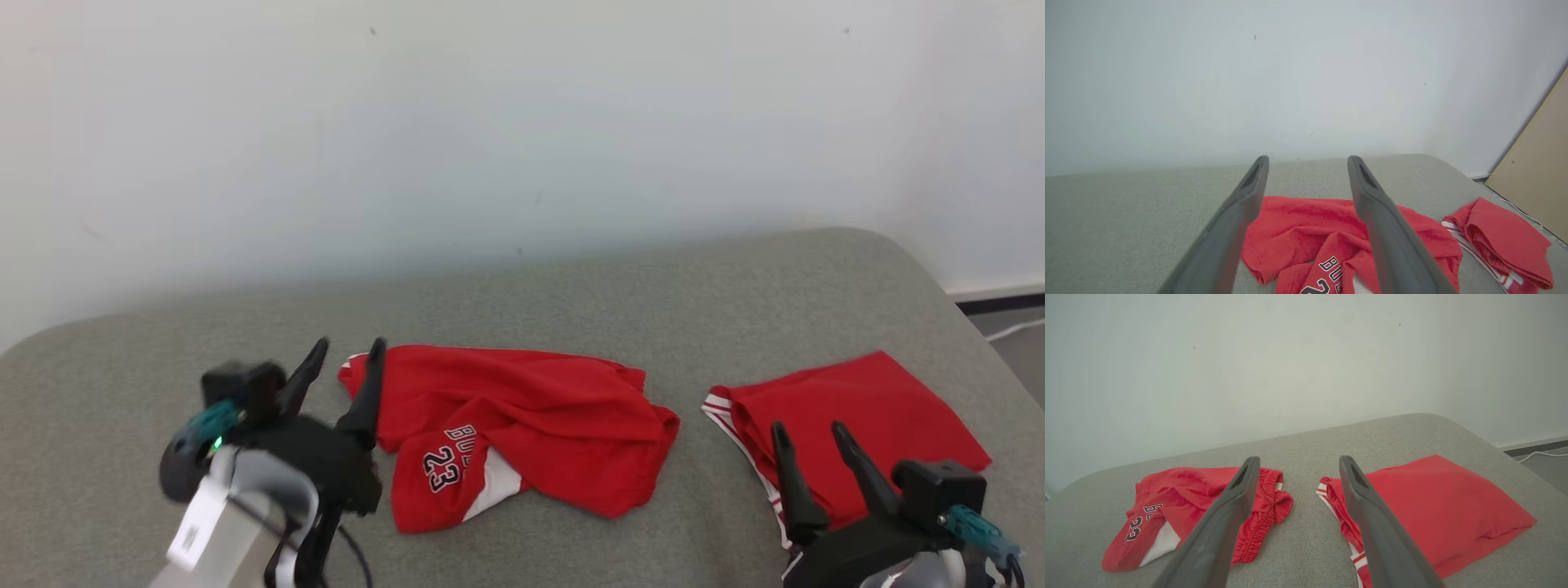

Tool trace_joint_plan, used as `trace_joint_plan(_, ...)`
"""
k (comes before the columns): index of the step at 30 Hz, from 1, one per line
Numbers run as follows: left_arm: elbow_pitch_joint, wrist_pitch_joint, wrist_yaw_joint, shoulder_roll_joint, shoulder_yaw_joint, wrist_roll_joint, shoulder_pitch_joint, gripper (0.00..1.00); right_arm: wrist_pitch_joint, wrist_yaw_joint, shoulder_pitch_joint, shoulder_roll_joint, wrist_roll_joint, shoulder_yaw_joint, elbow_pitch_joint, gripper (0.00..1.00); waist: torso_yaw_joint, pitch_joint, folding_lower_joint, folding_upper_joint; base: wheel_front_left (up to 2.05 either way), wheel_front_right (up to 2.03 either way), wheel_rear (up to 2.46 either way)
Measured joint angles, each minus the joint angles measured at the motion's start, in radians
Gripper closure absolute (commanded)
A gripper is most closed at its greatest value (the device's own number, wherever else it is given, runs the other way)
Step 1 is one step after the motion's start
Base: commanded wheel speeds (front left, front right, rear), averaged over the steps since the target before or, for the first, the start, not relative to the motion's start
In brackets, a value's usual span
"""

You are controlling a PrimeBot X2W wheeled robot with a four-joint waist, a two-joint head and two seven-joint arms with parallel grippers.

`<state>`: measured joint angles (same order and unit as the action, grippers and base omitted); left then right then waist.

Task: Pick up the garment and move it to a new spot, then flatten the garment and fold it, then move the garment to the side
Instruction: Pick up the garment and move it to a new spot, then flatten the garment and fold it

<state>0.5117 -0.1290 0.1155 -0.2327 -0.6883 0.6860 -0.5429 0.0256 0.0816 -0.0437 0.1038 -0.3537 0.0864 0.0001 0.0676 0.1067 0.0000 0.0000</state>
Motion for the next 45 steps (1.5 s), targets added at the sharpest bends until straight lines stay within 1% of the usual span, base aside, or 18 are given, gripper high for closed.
trace_joint_plan(1,-0.041,-0.034,0.003,-0.026,0.026,0.001,0.058,0.0,-0.001,0.007,-0.017,0.001,0.0,-0.009,0.0,0.0,-0.02,0.011,0.0,0.0,0.0,0.0,0.0)
trace_joint_plan(2,-0.063,-0.052,0.008,-0.038,0.042,0.003,0.092,0.0,-0.002,0.007,-0.024,0.001,-0.002,-0.014,-0.001,0.0,-0.029,0.017,0.0,0.0,0.0,0.0,0.0)
trace_joint_plan(6,-0.12,-0.083,0.009,-0.086,0.087,0.014,0.233,0.0,-0.008,0.015,-0.057,0.001,-0.007,-0.03,-0.005,0.0,-0.064,0.036,0.0,-0.0001,0.0,0.0,0.0)
trace_joint_plan(11,-0.184,-0.085,0.009,-0.115,0.124,0.016,0.38,0.0,-0.008,0.023,-0.084,0.0,-0.007,-0.051,-0.003,0.0,-0.099,0.047,-0.0001,0.0,0.0,0.0,0.0)
trace_joint_plan(15,-0.209,-0.091,0.009,-0.138,0.157,0.002,0.474,0.0,-0.008,0.025,-0.094,-0.003,-0.007,-0.057,0.007,0.0,-0.111,0.045,-0.0001,-0.0001,0.0,0.0,0.0)
trace_joint_plan(19,-0.239,-0.092,0.009,-0.138,0.196,-0.01,0.55,0.0,-0.008,0.026,-0.11,-0.007,-0.006,-0.06,0.013,0.0,-0.11,0.04,-0.0001,-0.0001,0.0,0.0,0.0)
trace_joint_plan(21,-0.262,-0.092,0.009,-0.135,0.212,-0.031,0.588,0.0,-0.007,0.033,-0.116,-0.008,-0.006,-0.061,0.025,0.0,-0.108,0.036,-0.0001,-0.0001,0.0,0.0,0.0)
trace_joint_plan(24,-0.282,-0.092,0.009,-0.13,0.224,-0.044,0.621,0.0,-0.007,0.033,-0.115,-0.012,-0.006,-0.066,0.026,0.0,-0.103,0.031,0.0,0.0,0.0,0.0,0.0)
trace_joint_plan(34,-0.373,-0.09,0.009,-0.111,0.28,-0.105,0.643,0.0,-0.008,0.034,-0.106,-0.021,-0.005,-0.073,0.034,0.0,-0.093,0.02,0.0,-0.0001,0.0,0.0,0.0)
trace_joint_plan(45,-0.453,-0.042,0.009,-0.082,0.323,-0.165,0.678,0.0,-0.009,0.037,-0.088,-0.025,-0.005,-0.068,0.044,0.0,-0.082,0.018,0.0,0.0,0.0,0.0,0.0)
